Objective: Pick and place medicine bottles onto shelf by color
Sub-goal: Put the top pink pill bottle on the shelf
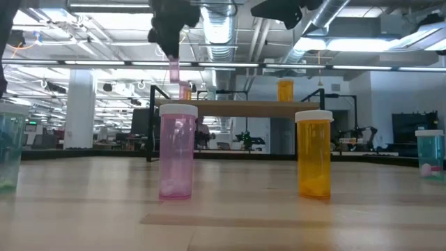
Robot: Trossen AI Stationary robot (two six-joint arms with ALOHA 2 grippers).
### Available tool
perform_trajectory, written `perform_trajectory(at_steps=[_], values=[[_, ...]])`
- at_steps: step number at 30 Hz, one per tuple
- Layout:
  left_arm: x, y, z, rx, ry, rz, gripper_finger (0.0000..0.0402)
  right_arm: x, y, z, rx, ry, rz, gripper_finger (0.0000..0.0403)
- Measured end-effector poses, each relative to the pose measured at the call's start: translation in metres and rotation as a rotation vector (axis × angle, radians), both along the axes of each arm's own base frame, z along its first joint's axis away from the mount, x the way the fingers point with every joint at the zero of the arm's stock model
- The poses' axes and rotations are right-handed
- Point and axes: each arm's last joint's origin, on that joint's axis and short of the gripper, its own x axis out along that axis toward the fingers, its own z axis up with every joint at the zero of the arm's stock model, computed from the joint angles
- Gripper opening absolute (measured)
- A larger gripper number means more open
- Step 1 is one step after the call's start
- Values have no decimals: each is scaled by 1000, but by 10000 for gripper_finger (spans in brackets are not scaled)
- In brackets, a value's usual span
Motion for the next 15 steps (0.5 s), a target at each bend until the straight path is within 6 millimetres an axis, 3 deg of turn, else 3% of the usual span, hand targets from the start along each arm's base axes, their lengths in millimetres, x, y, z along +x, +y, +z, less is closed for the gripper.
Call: perform_trajectory(at_steps=[8, 15], values=[[7, 31, -14, 82, 48, 21, 106, 0, 0, -1, -2, 12, 0, 249], [9, 42, -19, 47, 22, 27, 108, 0, 0, -1, 2, 13, -1, 249]])
